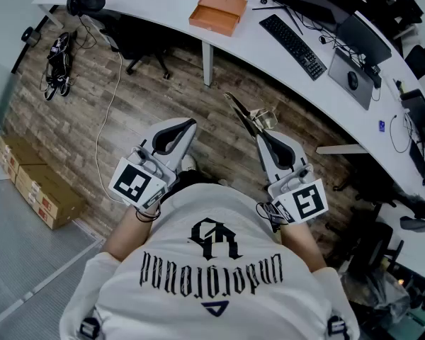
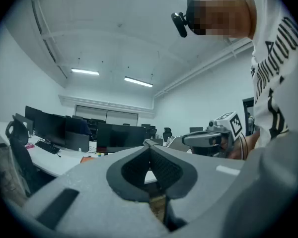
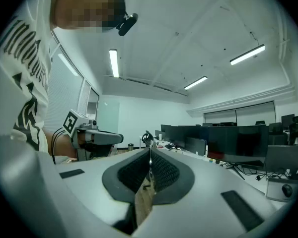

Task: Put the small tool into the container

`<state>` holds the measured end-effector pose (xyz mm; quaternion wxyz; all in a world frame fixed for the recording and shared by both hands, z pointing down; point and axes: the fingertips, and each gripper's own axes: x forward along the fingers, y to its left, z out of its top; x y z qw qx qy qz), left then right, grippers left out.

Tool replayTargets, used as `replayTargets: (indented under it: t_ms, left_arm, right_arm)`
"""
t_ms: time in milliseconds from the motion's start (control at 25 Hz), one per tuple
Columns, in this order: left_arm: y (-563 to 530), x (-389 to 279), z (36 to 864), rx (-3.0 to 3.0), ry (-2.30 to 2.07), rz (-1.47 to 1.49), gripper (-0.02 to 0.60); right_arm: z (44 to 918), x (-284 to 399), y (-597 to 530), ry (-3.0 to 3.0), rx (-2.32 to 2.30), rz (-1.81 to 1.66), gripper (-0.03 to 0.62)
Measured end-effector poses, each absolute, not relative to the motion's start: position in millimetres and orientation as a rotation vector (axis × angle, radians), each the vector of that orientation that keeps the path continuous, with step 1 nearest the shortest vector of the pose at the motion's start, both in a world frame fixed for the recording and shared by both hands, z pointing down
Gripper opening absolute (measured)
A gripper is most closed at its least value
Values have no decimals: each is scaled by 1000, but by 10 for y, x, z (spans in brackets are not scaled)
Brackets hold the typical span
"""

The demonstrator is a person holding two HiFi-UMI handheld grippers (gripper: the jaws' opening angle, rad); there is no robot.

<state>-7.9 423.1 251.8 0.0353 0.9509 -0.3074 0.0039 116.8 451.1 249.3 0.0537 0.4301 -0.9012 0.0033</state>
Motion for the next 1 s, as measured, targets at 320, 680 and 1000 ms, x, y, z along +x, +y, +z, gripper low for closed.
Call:
replayTargets:
  t_ms: [320,680,1000]
  left_arm:
    - [3785,-543,2458,2935,-909,8,14]
    - [3442,-1133,2473,2935,-885,-8,14]
    - [3251,-1460,2575,2898,-926,-17,14]
  right_arm:
    - [2437,689,4097,-2726,1317,-1,20]
    - [2398,61,3737,-2730,1314,-6,20]
    - [2465,-154,3492,-2725,1299,12,20]
